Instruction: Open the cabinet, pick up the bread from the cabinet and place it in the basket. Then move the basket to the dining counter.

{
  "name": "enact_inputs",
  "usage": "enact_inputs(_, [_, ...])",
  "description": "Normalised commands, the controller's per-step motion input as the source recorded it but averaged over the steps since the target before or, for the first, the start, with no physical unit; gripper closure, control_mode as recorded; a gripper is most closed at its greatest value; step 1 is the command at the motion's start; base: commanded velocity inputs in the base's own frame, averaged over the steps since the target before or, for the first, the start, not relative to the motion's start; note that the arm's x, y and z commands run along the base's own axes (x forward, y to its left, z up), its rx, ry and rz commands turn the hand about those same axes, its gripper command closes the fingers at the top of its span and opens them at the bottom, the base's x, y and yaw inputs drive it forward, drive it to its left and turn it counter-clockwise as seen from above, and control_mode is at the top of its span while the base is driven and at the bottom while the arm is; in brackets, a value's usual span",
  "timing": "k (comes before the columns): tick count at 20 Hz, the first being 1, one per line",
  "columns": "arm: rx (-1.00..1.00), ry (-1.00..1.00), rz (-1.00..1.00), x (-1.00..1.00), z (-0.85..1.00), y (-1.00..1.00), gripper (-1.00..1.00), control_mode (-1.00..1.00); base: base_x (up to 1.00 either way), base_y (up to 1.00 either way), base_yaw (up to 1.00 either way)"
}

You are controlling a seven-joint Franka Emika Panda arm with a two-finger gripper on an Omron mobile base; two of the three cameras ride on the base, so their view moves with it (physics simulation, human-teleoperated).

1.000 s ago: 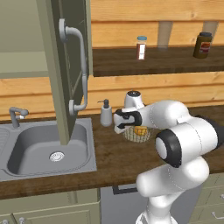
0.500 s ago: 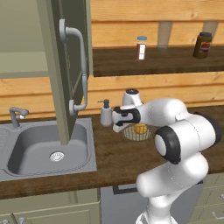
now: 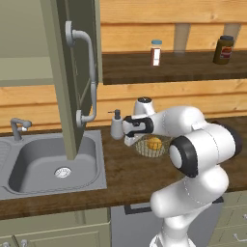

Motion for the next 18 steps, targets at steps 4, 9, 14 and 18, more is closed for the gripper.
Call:
enact_inputs(4, [0.00, 0.00, 0.00, 0.00, -0.04, -0.04, 1.00, -1.00, 0.00, 0.00, 0.00])
enact_inputs(9, [0.00, -0.03, 0.06, -0.46, 0.40, 0.00, 1.00, -1.00, 0.00, 0.00, 0.00])
enact_inputs(14, [-0.06, -0.08, 0.05, -0.79, 0.71, 0.03, 1.00, -1.00, 0.00, 0.00, 0.00])
enact_inputs(18, [-0.06, -0.05, 0.07, -0.83, 0.76, 0.00, 1.00, -1.00, 0.00, 0.00, 0.00])
